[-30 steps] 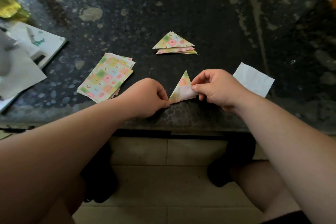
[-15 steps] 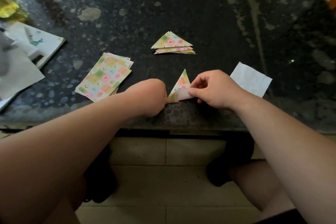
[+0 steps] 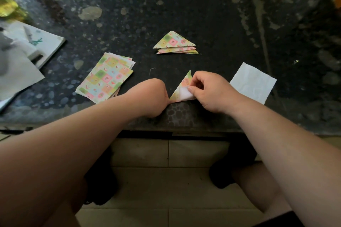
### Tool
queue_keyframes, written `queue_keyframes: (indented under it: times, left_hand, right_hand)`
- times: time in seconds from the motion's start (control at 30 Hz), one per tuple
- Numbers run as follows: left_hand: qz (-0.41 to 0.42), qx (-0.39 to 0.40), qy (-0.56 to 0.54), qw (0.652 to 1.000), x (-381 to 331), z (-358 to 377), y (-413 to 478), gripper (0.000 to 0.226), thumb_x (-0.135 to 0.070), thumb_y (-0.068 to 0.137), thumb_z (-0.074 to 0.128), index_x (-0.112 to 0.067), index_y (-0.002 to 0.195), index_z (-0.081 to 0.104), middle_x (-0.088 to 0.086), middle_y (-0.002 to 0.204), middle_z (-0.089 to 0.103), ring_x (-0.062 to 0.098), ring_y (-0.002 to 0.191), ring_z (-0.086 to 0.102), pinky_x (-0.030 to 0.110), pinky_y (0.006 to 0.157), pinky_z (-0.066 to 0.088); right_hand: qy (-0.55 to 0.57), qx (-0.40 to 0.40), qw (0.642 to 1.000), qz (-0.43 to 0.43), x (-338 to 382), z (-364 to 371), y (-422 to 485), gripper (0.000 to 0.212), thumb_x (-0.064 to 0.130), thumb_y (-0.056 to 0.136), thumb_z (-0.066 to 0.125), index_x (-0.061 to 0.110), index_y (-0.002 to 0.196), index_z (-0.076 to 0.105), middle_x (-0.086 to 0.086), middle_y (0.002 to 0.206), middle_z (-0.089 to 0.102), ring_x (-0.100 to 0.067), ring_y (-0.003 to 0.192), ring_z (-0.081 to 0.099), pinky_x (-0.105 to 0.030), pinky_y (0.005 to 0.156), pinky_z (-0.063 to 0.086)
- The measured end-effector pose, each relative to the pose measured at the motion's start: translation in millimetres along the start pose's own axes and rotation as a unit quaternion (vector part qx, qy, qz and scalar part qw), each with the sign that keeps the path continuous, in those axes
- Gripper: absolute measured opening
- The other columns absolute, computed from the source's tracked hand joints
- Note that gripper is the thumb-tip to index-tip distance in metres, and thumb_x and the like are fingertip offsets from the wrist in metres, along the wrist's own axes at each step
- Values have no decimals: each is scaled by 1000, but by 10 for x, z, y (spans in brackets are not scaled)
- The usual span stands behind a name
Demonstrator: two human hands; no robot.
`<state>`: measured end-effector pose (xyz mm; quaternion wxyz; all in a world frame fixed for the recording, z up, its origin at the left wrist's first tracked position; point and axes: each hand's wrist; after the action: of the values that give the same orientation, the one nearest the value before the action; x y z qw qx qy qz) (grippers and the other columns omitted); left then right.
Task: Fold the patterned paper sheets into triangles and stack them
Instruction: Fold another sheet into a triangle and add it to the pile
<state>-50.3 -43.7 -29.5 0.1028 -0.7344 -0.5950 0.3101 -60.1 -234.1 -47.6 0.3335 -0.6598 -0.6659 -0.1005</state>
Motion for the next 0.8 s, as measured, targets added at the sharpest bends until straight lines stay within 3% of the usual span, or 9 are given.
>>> queue_keyframes:
  times: [0.17,0.27,0.33,0.4,0.47,0.53,0.63,0.8]
  left_hand:
    - [-11,5,58,998,-26,23,29,31,-37,104,53,-13,98,71,5,101,69,25,93,65,40,85,56]
    - [8,-90,50,995,-57,140,-175,28,-43,96,60,-21,113,61,-1,118,59,22,106,58,42,90,53]
    - [106,-144,125,976,-95,376,-425,60,-55,91,61,-18,137,50,4,142,45,26,128,45,43,106,44]
    - [170,-129,180,960,-159,604,-662,90,-68,90,52,-9,155,34,13,164,26,32,148,28,44,121,29]
    - [175,-60,214,959,-191,762,-744,100,-74,96,32,-5,160,0,17,169,-7,32,157,-5,47,128,7]
    - [159,-18,231,960,-180,816,-735,97,-74,98,20,-5,151,-20,17,165,-24,30,153,-25,48,127,-4]
    - [160,-45,246,955,-164,774,-646,96,-73,98,16,-3,152,-20,20,165,-23,32,152,-26,49,127,-3]
    - [169,-82,203,961,-149,732,-587,96,-72,98,25,-4,161,-2,20,168,-13,32,155,-16,49,127,1]
  right_hand:
    - [-24,-10,1000,16,48,25,16,14,28,102,60,28,88,56,12,88,56,-6,79,52,-24,60,36]
    - [-31,-14,999,14,41,35,30,13,28,101,60,27,89,56,13,88,55,-6,79,52,-26,60,38]
    - [-31,-16,999,10,31,49,45,14,28,101,60,27,87,56,12,87,55,-6,79,52,-29,62,38]
    - [-33,-18,999,7,26,62,64,13,27,100,60,26,88,57,12,88,56,-7,80,53,-32,66,40]
    - [-37,-24,999,8,22,54,66,10,27,100,60,25,90,60,11,88,58,-10,82,55,-33,70,43]
    - [-38,-27,999,11,40,66,67,11,27,101,60,25,90,59,10,88,59,-10,81,56,-31,67,44]
    - [-44,-32,998,16,57,77,62,12,29,102,58,22,92,59,7,88,59,-11,80,56,-32,67,47]
    - [-49,-32,998,20,77,85,58,11,29,103,56,23,95,59,7,90,59,-13,84,57,-36,73,52]
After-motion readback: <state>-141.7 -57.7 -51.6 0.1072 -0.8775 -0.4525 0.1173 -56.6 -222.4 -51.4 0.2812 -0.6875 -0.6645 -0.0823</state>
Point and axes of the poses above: each hand's wrist, its own y-axis towards the middle knuckle, its own z-axis out of the palm, x = y × z
